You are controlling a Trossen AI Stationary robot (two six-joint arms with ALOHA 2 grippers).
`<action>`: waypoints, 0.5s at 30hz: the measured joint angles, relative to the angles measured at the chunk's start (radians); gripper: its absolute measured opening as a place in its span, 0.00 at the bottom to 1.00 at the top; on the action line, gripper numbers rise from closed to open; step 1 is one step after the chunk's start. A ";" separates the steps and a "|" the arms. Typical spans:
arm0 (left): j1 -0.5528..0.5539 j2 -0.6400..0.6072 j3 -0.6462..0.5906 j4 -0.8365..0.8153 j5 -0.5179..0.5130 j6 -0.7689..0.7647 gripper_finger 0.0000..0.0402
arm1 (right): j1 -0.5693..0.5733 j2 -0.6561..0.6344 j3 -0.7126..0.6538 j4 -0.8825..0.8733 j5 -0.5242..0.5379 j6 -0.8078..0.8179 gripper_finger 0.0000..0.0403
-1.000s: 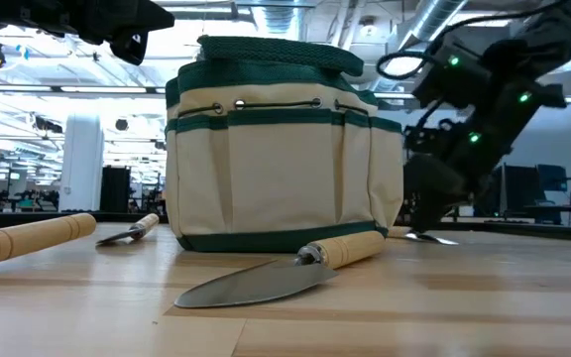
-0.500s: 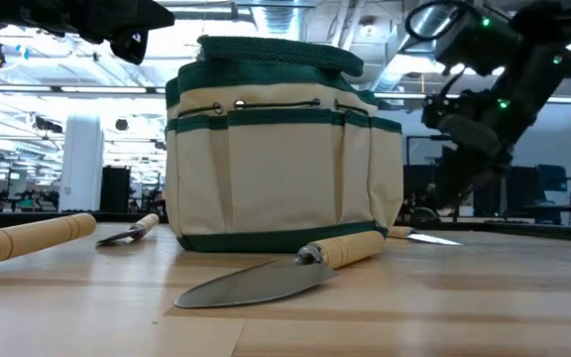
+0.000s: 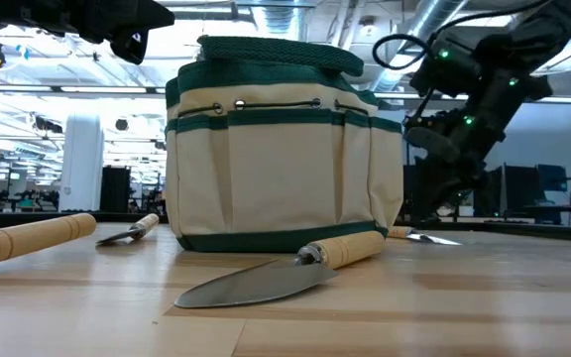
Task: Pick & Place Garden tools in Gardening bag
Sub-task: Put the top right trowel into the gardening bag
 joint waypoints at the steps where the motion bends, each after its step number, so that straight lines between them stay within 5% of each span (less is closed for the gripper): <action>1: 0.000 0.000 0.000 0.000 0.000 0.000 0.01 | -0.004 0.014 0.000 0.017 -0.002 -0.009 0.26; 15: 0.000 0.000 0.000 0.000 -0.004 0.000 0.01 | -0.013 0.142 0.002 0.108 0.007 -0.028 0.47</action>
